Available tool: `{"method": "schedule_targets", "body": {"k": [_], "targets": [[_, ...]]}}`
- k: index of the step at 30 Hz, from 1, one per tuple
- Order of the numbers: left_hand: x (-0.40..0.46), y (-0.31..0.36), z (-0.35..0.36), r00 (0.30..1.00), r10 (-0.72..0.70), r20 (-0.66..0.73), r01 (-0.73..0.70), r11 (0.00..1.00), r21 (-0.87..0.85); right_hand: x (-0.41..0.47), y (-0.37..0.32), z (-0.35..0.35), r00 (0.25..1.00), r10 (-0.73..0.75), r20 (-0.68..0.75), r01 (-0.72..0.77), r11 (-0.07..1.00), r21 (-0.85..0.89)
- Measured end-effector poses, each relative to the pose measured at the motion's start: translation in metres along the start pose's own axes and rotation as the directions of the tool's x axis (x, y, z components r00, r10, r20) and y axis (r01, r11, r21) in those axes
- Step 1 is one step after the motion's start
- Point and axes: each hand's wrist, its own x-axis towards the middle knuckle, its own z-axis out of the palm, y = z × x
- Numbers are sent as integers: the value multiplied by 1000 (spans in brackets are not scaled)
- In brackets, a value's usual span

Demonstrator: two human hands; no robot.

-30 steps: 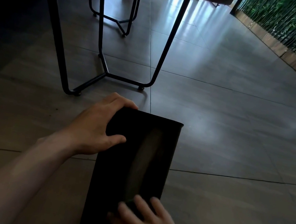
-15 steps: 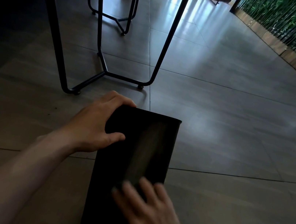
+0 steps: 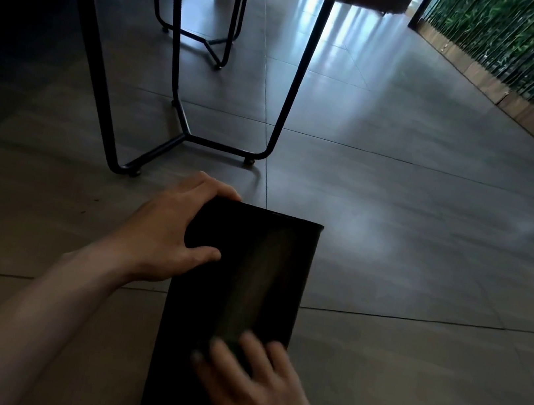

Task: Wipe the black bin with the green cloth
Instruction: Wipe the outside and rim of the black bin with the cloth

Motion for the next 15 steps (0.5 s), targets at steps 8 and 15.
{"method": "schedule_targets", "body": {"k": [8, 15], "targets": [[1, 1, 1, 1000, 14, 2, -14, 1000, 10, 72, 73, -24, 893, 443, -79, -434, 895, 106], [3, 2, 2, 1000, 7, -16, -6, 1000, 21, 21, 24, 0, 976, 214, -48, -214, 977, 12]]}}
